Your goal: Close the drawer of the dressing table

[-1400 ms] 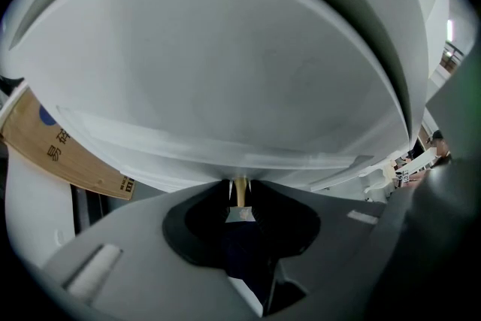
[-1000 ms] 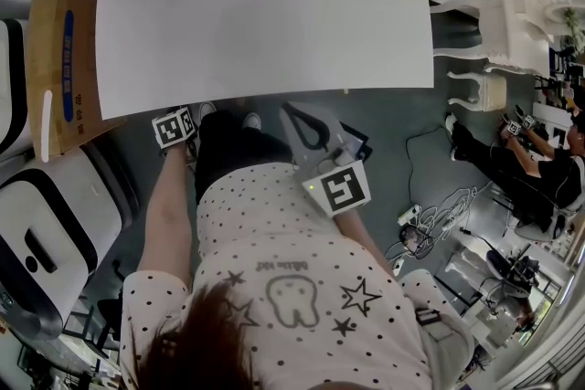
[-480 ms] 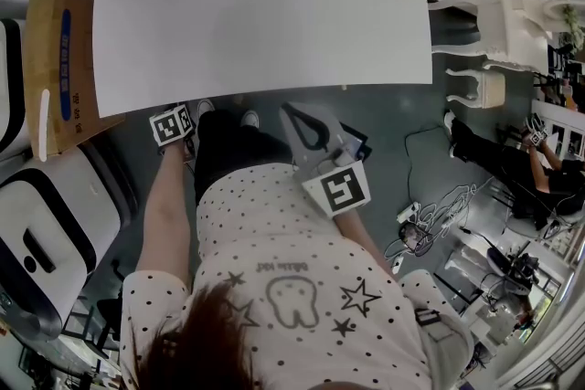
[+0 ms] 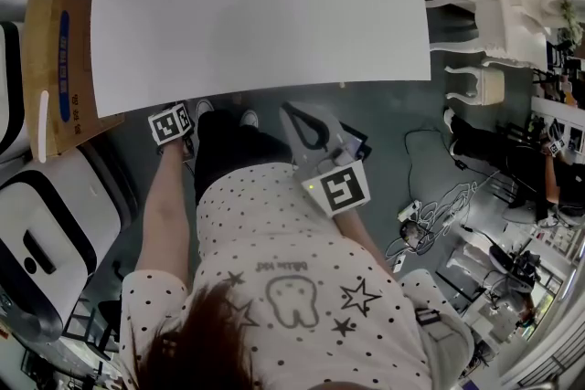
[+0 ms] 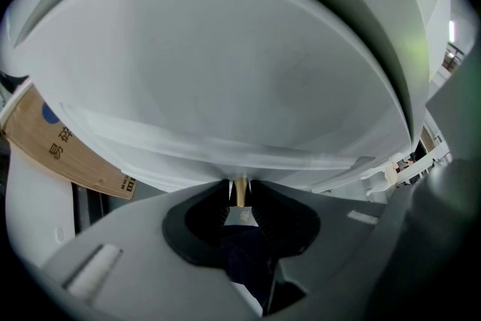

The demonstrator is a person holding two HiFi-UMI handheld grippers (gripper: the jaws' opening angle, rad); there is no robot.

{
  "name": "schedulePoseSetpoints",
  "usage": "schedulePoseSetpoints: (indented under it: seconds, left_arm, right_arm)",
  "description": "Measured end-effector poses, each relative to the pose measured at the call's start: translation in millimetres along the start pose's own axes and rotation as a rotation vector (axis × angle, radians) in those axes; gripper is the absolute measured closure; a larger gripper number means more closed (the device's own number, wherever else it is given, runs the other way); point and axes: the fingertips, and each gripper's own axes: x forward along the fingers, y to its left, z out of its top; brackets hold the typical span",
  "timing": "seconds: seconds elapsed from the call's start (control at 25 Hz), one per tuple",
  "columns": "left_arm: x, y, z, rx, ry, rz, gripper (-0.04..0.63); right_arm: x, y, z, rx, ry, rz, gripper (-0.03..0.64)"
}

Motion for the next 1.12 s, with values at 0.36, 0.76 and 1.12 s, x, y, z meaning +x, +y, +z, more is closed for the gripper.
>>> schedulePoseSetpoints:
  seconds: [0.36, 0.76, 1.12]
  left_arm:
    - [0, 0, 0, -0.004, 0.01, -0.002, 0.503]
    - [0, 1, -1, -0.023, 0.032, -0.01, 0.502]
    - [-9, 1, -4, -0.036, 0.042, 0.005, 0.518]
  right_arm:
    - [1, 0, 2, -0.001, -0.002, 0.001, 0.621]
    - [4, 3, 0, 0.009, 0.002, 0.004, 0.621]
    - [3, 1, 6, 0.006, -0.021, -0.003, 0.621]
